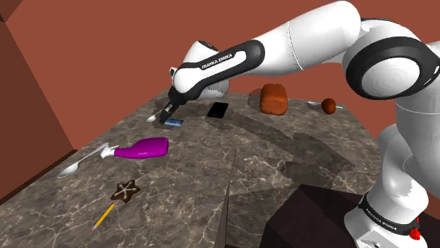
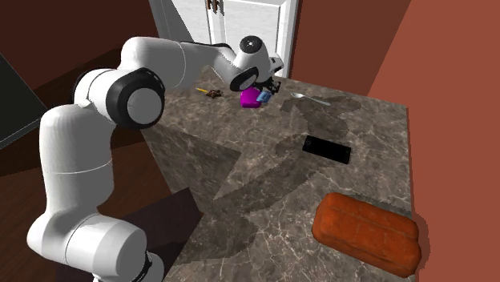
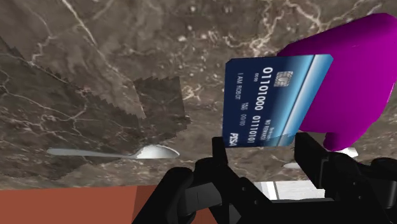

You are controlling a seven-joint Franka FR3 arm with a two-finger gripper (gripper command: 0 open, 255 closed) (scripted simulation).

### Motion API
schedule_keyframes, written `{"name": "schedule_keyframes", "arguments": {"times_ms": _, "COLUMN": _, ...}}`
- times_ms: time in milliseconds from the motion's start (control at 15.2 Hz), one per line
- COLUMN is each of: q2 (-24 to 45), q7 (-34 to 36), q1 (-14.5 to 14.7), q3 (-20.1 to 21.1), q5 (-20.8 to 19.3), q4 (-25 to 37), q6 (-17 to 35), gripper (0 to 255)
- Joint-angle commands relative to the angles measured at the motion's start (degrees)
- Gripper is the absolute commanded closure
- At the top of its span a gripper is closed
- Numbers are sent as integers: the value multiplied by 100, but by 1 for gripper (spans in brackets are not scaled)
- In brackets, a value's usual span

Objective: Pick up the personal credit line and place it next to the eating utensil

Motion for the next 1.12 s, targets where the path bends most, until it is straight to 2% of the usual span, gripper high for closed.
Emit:
{"name": "schedule_keyframes", "arguments": {"times_ms": 0, "q2": 481, "q7": 280, "q1": -25, "q3": 5, "q5": -58, "q4": 734, "q6": -254, "gripper": 255}}
{"name": "schedule_keyframes", "arguments": {"times_ms": 264, "q2": 1527, "q7": 827, "q1": -208, "q3": 14, "q5": -170, "q4": 2448, "q6": -891, "gripper": 255}}
{"name": "schedule_keyframes", "arguments": {"times_ms": 330, "q2": 1997, "q7": 1066, "q1": -330, "q3": 17, "q5": -224, "q4": 3263, "q6": -1204, "gripper": 255}}
{"name": "schedule_keyframes", "arguments": {"times_ms": 1056, "q2": 2267, "q7": 834, "q1": -344, "q3": 192, "q5": -38, "q4": 2916, "q6": -590, "gripper": 255}}
